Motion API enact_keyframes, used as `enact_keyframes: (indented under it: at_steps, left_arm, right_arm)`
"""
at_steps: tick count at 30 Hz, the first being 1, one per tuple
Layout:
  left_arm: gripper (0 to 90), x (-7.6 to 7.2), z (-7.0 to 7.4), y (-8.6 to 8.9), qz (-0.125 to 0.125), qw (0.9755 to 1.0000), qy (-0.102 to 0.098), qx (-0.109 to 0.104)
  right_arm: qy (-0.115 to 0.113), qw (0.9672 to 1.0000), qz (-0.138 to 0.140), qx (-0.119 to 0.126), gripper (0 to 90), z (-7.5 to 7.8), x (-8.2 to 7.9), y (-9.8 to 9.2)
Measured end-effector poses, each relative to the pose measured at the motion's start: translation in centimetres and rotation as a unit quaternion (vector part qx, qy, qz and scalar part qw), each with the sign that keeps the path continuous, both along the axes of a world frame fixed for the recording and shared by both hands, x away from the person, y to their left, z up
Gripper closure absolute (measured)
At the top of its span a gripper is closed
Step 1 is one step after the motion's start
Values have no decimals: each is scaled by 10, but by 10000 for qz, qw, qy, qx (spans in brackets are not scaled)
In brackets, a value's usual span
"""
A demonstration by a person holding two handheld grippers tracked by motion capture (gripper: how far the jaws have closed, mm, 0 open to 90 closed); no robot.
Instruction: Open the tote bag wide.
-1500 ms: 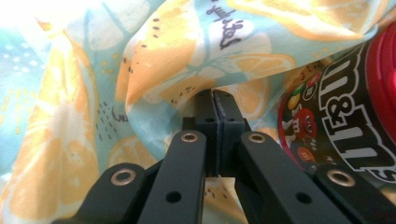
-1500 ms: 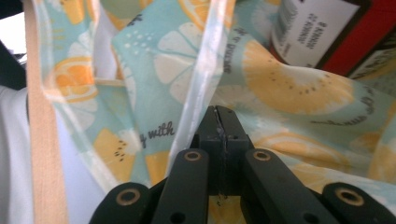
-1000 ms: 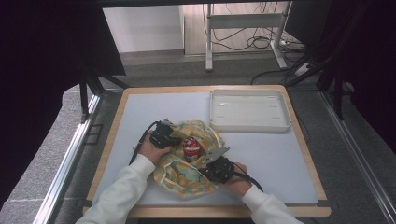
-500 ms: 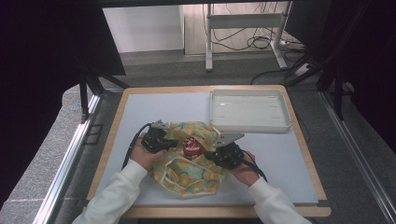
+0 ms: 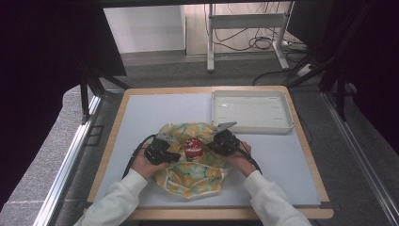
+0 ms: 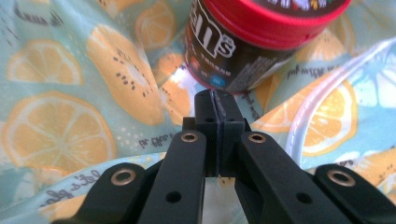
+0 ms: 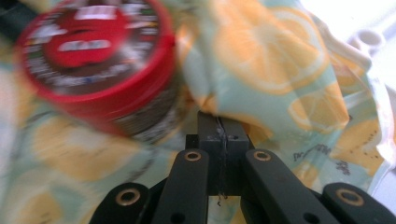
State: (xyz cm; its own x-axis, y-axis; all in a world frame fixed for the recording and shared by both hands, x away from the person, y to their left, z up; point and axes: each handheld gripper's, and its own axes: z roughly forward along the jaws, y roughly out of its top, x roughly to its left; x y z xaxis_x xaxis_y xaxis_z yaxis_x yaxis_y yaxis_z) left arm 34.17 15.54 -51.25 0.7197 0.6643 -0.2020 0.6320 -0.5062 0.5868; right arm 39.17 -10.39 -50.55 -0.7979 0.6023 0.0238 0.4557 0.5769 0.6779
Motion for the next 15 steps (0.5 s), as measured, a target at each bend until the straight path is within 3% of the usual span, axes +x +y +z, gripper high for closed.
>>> enact_keyframes:
  at_steps: [10, 15]
  left_arm:
    - [900, -1, -7, 3, -44, 9999, 127, 67]
    - [900, -1, -8, 3, -25, 9999, 145, 53]
  right_arm:
    - [286, 9981, -547, 80, 890, -17, 23, -9]
    - [304, 9976, -615, 116, 890, -17, 24, -13]
